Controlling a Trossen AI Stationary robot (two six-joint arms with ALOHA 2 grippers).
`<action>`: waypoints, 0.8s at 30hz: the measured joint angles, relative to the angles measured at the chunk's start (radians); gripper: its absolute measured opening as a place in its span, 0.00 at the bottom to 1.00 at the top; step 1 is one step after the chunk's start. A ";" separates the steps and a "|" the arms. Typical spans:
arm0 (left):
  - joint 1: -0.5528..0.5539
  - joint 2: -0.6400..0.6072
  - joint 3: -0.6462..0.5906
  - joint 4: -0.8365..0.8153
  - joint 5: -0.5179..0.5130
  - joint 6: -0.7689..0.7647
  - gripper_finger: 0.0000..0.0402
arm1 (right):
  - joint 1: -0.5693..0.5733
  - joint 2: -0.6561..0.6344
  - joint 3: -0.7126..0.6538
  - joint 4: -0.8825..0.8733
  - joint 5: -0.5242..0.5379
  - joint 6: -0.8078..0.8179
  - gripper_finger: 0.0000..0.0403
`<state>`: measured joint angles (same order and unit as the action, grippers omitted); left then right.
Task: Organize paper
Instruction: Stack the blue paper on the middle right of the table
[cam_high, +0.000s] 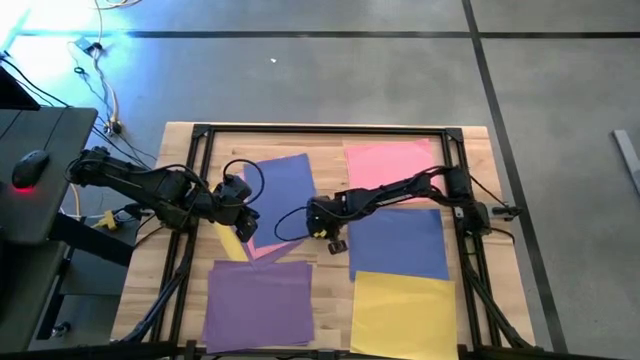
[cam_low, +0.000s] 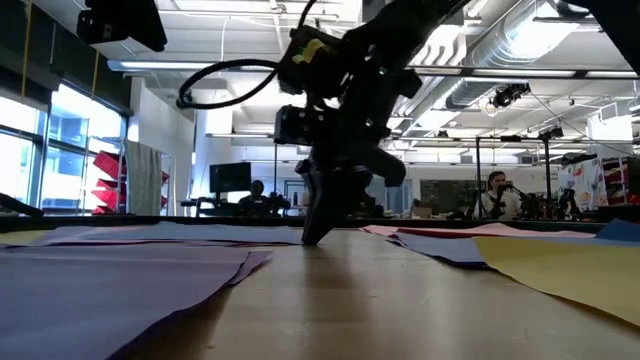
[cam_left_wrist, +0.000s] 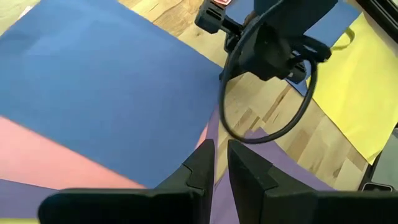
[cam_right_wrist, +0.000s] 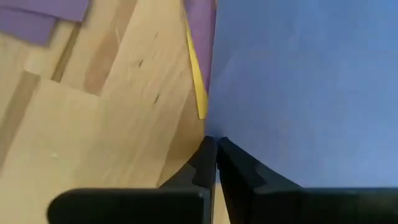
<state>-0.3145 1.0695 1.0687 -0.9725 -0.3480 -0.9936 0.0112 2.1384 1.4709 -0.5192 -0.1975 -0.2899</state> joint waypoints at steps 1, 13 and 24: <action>0.000 0.000 0.000 0.001 0.001 0.000 0.06 | -0.005 -0.008 0.012 -0.024 -0.085 0.008 0.00; -0.003 0.000 0.000 0.000 -0.011 0.016 0.06 | -0.020 -0.047 0.062 -0.032 -0.144 -0.079 0.05; -0.003 0.000 0.000 0.000 -0.002 0.019 0.06 | -0.005 -0.047 -0.065 0.170 -0.064 -0.058 0.66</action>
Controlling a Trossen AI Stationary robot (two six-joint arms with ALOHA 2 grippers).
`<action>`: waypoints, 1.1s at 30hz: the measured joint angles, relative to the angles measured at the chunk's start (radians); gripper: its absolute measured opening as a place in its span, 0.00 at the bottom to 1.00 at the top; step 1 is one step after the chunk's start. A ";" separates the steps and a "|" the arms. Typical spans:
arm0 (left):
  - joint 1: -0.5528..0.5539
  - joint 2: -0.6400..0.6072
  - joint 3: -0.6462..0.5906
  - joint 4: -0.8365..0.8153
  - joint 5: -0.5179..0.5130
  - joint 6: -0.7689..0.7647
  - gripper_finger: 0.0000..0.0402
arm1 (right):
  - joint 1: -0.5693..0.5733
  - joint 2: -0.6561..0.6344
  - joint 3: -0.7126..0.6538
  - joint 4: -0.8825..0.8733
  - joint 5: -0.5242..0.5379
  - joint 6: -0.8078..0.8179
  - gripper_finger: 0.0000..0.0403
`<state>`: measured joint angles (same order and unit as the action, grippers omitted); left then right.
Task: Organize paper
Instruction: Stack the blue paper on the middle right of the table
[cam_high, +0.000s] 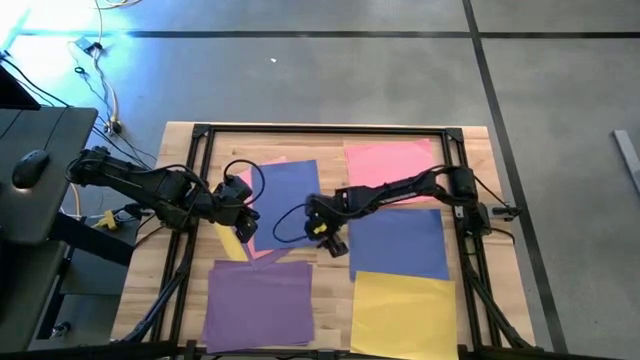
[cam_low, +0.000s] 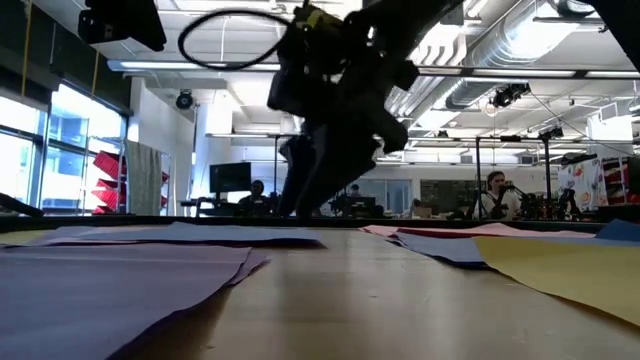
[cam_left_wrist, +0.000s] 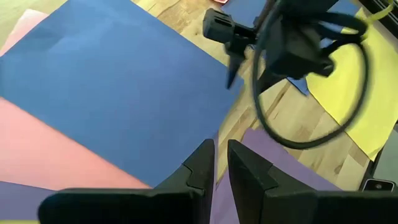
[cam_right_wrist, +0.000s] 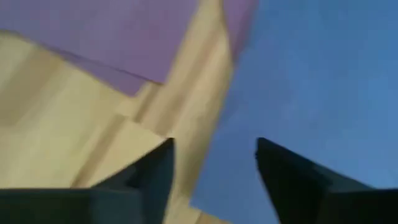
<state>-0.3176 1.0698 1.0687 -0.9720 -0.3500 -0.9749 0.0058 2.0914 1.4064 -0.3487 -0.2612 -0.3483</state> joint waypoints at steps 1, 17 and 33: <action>0.000 0.000 0.000 0.000 0.000 0.000 0.06 | -0.006 0.000 -0.017 0.017 0.001 0.015 0.71; 0.000 0.003 0.000 0.004 -0.005 -0.019 0.06 | 0.018 -0.014 -0.273 0.275 0.149 0.129 0.49; 0.000 0.000 0.000 -0.031 -0.054 -0.019 0.06 | 0.076 -0.212 -0.068 0.004 0.226 0.416 0.00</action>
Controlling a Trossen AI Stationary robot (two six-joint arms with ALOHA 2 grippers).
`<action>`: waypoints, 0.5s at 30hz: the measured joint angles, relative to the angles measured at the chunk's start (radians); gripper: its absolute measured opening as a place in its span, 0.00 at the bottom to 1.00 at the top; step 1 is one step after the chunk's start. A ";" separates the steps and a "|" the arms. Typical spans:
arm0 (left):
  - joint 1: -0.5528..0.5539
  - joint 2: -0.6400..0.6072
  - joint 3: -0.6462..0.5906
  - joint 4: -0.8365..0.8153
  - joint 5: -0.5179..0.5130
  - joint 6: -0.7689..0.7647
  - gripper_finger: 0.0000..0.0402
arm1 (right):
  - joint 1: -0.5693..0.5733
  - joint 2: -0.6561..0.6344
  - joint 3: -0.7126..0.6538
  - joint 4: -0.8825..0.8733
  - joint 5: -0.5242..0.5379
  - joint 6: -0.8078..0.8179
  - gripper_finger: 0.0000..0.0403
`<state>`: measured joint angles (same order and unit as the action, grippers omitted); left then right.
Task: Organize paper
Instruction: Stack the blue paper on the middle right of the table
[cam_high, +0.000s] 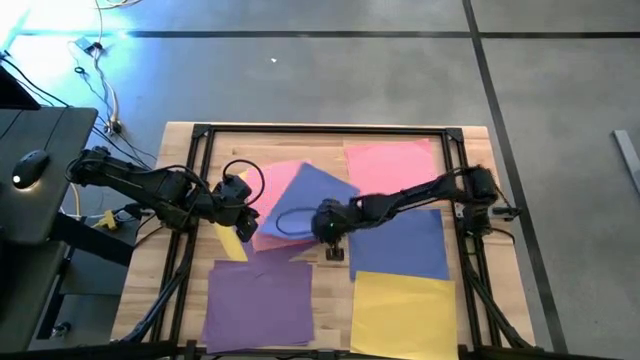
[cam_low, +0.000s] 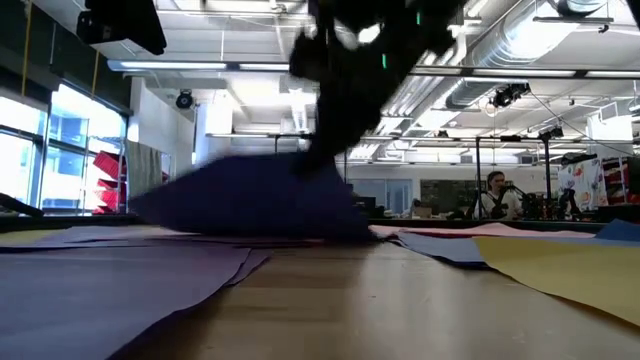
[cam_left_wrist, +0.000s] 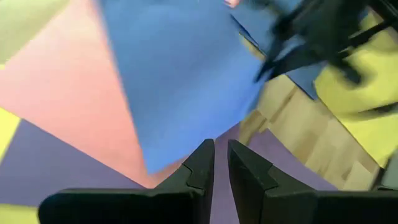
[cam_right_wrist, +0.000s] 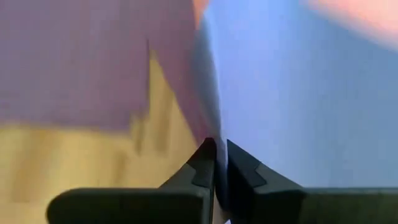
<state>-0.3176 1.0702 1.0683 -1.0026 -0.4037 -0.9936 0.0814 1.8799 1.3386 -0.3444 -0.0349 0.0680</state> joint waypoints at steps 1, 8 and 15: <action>0.000 -0.003 0.000 -0.009 -0.012 0.000 0.05 | -0.003 -0.021 0.021 -0.018 -0.001 0.011 0.00; 0.003 -0.043 0.000 -0.074 -0.133 -0.001 0.00 | -0.009 -0.140 0.182 -0.032 -0.052 0.189 0.00; 0.003 -0.103 0.000 -0.222 -0.236 -0.026 0.00 | 0.051 -0.263 0.211 -0.075 0.130 0.591 0.00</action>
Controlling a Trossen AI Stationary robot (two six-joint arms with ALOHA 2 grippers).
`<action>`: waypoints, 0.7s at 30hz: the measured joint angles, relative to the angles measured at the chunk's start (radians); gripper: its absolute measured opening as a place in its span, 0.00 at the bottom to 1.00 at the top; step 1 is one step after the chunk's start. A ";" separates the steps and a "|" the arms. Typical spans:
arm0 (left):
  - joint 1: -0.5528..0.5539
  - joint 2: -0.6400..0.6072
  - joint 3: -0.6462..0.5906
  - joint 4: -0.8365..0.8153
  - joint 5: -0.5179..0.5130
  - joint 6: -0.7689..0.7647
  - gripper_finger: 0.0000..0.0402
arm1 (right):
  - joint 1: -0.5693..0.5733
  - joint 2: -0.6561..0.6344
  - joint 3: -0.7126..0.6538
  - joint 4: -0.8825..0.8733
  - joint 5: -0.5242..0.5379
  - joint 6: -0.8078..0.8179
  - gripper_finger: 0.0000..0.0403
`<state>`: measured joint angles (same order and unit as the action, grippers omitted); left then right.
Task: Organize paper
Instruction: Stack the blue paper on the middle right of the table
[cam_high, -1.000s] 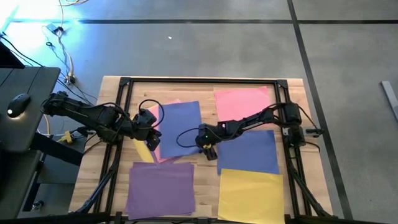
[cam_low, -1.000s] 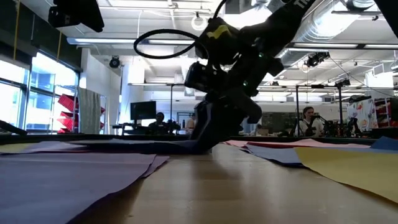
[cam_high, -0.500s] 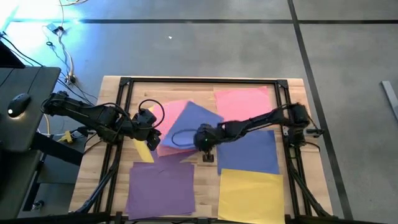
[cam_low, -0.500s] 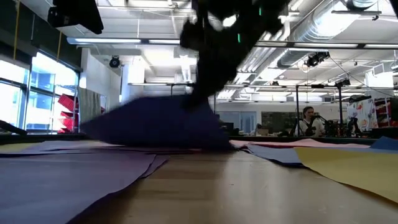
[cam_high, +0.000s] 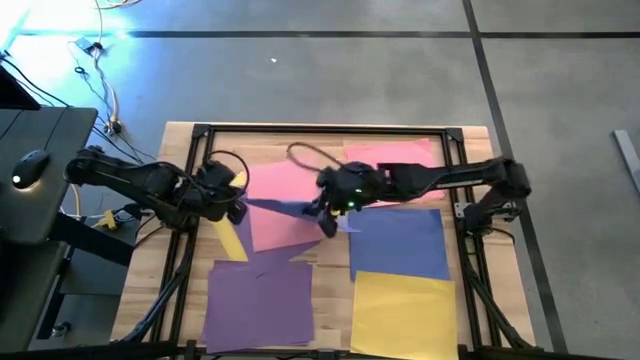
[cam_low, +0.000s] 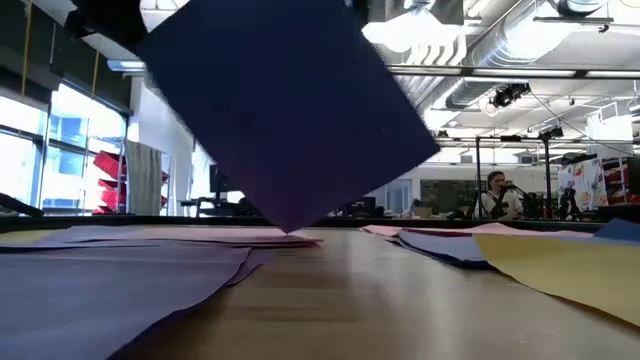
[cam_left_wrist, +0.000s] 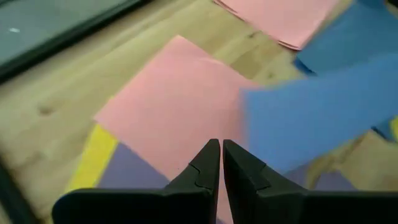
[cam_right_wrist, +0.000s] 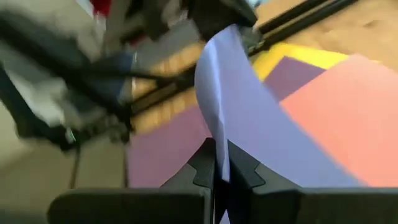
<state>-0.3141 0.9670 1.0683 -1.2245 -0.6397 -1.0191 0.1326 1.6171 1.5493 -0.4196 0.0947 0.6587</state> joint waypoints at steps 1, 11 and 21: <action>0.000 -0.008 0.000 -0.010 -0.001 0.005 0.00 | 0.023 -0.033 -0.015 -0.028 0.074 0.049 0.00; 0.000 -0.037 0.000 -0.028 -0.099 0.106 0.00 | 0.319 -0.297 -0.295 -0.442 0.928 1.016 0.00; 0.000 -0.036 0.000 -0.027 -0.097 0.166 0.00 | 0.350 -0.296 -0.546 -0.644 0.814 1.547 0.00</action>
<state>-0.3141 0.9306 1.0683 -1.2514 -0.7364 -0.8528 0.4829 1.3210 1.0036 -1.0631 0.9090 2.2057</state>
